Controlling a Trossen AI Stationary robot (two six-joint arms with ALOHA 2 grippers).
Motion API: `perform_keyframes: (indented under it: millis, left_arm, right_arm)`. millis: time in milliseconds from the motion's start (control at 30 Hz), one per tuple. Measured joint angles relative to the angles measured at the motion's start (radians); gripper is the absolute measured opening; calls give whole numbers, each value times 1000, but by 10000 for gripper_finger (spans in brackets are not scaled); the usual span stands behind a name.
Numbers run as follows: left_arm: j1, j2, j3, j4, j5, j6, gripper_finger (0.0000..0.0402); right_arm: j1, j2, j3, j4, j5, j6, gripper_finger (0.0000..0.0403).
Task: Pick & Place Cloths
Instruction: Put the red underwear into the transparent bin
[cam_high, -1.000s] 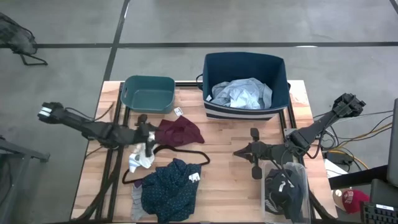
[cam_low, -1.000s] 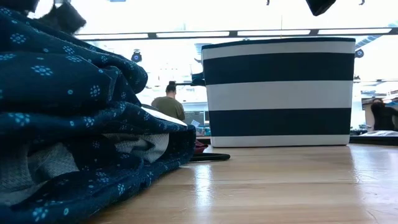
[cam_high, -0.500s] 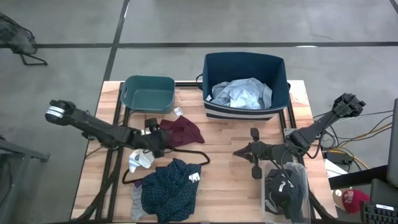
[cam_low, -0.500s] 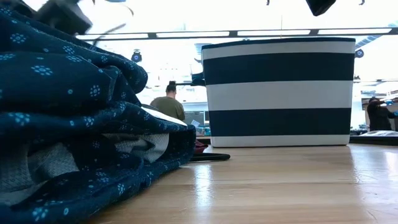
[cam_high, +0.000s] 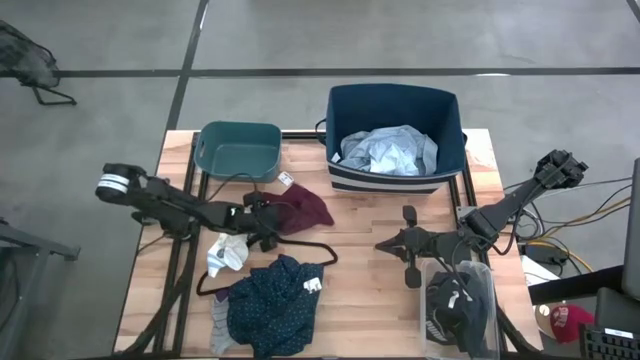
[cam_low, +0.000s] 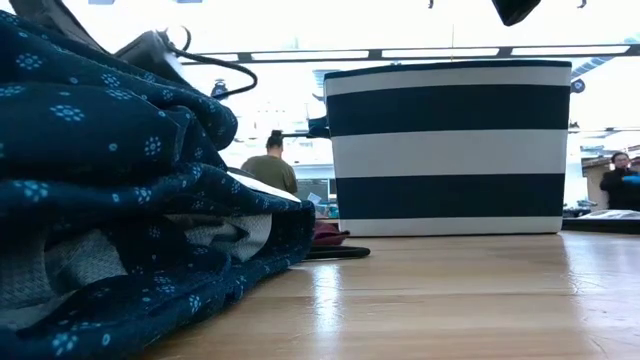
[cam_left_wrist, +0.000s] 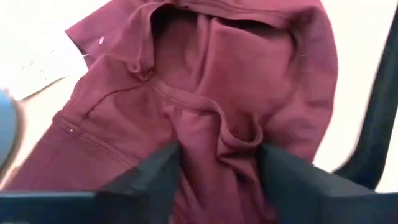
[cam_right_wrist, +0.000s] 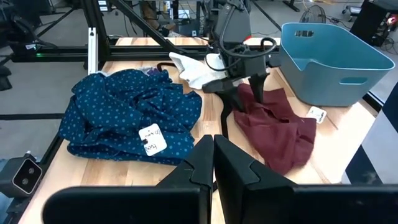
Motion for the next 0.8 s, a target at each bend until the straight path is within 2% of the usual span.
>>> perform_keyframes:
  millis: [233,267,533,800]
  left_arm:
    - [0,50,58,29,24,79,27]
    - [1,52,68,26,28,90,17]
    - [-15,5,169,24,32,183,8]
    - [-44,-82,285,33,144,237,8]
  right_arm:
    - [0,0,-10,30,0,0,9]
    - [0,0,-12,36,0,0,9]
    - [0,0,-33,49,0,-1,9]
    - [-1,0,-45,55,0,2,8]
